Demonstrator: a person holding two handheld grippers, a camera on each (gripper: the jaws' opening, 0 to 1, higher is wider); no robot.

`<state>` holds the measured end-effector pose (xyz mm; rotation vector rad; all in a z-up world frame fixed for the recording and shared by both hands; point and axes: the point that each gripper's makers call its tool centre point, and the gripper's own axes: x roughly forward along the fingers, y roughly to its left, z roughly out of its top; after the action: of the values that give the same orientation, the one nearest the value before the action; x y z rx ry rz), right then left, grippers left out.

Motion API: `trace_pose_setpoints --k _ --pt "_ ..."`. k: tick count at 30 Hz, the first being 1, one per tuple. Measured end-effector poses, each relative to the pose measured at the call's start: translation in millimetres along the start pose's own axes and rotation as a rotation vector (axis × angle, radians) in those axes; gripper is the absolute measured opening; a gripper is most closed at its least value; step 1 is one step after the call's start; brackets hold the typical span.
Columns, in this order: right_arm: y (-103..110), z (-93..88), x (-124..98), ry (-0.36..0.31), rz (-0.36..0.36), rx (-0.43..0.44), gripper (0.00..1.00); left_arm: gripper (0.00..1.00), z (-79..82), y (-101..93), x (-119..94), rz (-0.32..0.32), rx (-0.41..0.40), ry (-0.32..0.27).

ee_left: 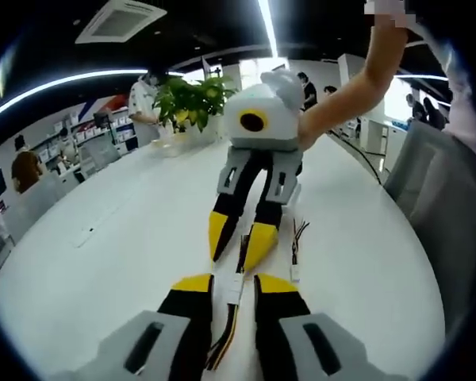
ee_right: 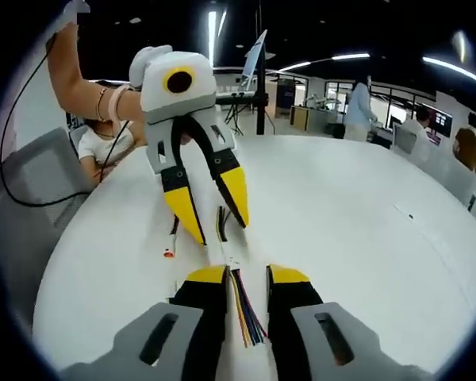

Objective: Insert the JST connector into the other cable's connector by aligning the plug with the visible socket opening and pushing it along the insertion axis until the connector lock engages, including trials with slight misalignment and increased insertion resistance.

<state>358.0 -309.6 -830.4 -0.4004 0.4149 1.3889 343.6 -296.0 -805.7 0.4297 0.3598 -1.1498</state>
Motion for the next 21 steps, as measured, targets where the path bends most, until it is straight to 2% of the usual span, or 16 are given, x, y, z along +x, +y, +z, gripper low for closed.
trace_pose_setpoints --k 8,13,21 --pt "10 13.5 -12 -0.024 -0.009 -0.019 0.17 0.18 6.6 1.2 -15 0.065 -0.011 -0.016" --pt "20 21.0 -18 -0.019 -0.010 -0.072 0.17 0.19 9.6 -3.0 -25 0.086 -0.020 -0.021" --pt "38 33.9 -24 -0.037 0.009 -0.096 0.17 0.20 9.7 -14.0 -33 0.108 -0.040 -0.024"
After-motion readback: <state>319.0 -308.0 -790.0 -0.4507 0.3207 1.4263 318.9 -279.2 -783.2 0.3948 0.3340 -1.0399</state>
